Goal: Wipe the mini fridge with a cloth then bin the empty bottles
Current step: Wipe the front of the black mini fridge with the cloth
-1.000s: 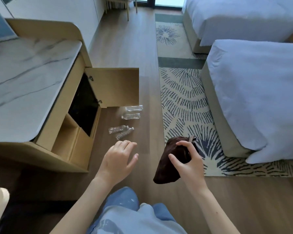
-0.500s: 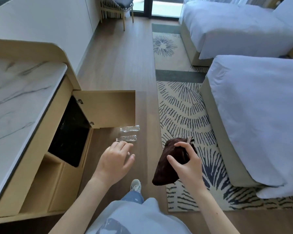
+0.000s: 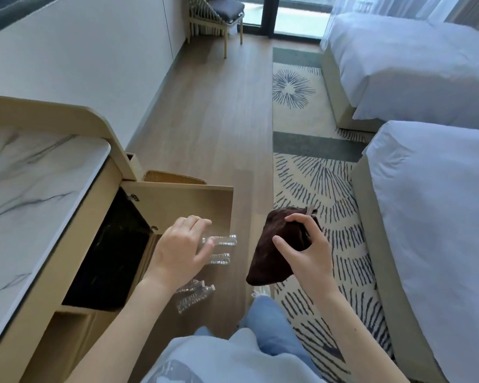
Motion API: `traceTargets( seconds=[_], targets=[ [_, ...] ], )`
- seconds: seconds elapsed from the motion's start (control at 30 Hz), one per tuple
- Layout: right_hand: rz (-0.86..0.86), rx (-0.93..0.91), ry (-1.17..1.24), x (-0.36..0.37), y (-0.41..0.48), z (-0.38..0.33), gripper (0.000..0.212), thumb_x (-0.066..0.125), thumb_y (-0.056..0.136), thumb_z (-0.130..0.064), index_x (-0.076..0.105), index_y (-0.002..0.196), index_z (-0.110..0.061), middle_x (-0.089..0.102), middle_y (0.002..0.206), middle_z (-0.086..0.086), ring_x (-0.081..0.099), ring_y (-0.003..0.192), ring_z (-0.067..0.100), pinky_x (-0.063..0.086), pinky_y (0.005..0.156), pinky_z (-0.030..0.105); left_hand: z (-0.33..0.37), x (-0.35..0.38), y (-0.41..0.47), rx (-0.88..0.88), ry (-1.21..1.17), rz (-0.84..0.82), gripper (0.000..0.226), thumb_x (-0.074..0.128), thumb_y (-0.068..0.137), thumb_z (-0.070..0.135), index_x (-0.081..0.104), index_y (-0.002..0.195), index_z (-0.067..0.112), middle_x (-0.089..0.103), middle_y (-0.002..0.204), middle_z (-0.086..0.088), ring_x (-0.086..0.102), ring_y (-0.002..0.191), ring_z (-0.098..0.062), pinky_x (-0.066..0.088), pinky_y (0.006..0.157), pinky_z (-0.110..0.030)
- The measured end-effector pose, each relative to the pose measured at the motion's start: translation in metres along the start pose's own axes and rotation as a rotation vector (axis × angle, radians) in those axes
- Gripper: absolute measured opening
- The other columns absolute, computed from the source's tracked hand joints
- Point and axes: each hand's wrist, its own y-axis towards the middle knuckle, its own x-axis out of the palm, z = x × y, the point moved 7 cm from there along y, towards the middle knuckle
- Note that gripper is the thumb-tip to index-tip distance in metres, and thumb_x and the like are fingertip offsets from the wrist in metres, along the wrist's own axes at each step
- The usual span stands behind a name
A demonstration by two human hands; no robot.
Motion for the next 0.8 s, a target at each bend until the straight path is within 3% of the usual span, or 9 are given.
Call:
traceTargets(
  seconds=[0.13,0.3,0.5,0.67,0.8],
  targets=[
    [-0.115,-0.052,0.001,0.018,0.073,0.005,0.038,0.08,0.079,-0.005,0.064,0.105,-0.028,0.065,0.101,-0.018,0.061,0.105,0.003,0.047,0.085,0.011,-0.015,0.015,0.036,-0.113,0.0,0.004,0.05,0.038,0.09,0.041,0.068,0.113,0.009,0.068,0.107,-0.002,0.062,0.1,-0.022,0.054,0.084,-0.036],
    [-0.322,-0.166,-0.057,0.052,0.167,-0.008,0.042,0.08,0.078,-0.008,0.063,0.108,-0.03,0.064,0.106,-0.021,0.06,0.11,0.006,0.051,0.091,0.025,-0.037,0.013,0.078,-0.348,0.003,0.088,0.04,0.047,0.09,0.034,0.068,0.114,0.01,0.068,0.11,-0.001,0.062,0.104,-0.022,0.052,0.085,-0.034],
    [-0.6,-0.289,-0.057,0.113,0.248,-0.038,0.043,0.081,0.076,-0.011,0.063,0.107,-0.035,0.064,0.107,-0.021,0.061,0.108,0.005,0.054,0.088,0.026,-0.055,-0.007,0.099,-0.617,0.02,0.229,0.047,0.04,0.09,0.04,0.068,0.114,0.01,0.068,0.111,0.0,0.061,0.105,-0.02,0.051,0.081,-0.03],
    [-0.855,-0.327,-0.03,0.18,0.262,-0.051,0.044,0.081,0.076,-0.011,0.063,0.106,-0.039,0.064,0.11,-0.023,0.061,0.107,0.005,0.055,0.086,0.029,-0.062,-0.017,0.067,-0.865,0.042,0.326,0.05,0.036,0.091,0.043,0.067,0.115,0.012,0.067,0.111,0.002,0.061,0.105,-0.019,0.051,0.08,-0.029],
    [-1.077,-0.382,-0.008,0.23,0.239,-0.061,0.045,0.081,0.078,-0.013,0.062,0.106,-0.043,0.064,0.109,-0.028,0.059,0.106,-0.006,0.05,0.078,0.01,-0.06,-0.017,0.018,-1.064,0.061,0.38,0.041,0.048,0.092,0.037,0.067,0.116,0.01,0.067,0.111,0.001,0.062,0.104,-0.02,0.049,0.079,-0.027]
  ],
)
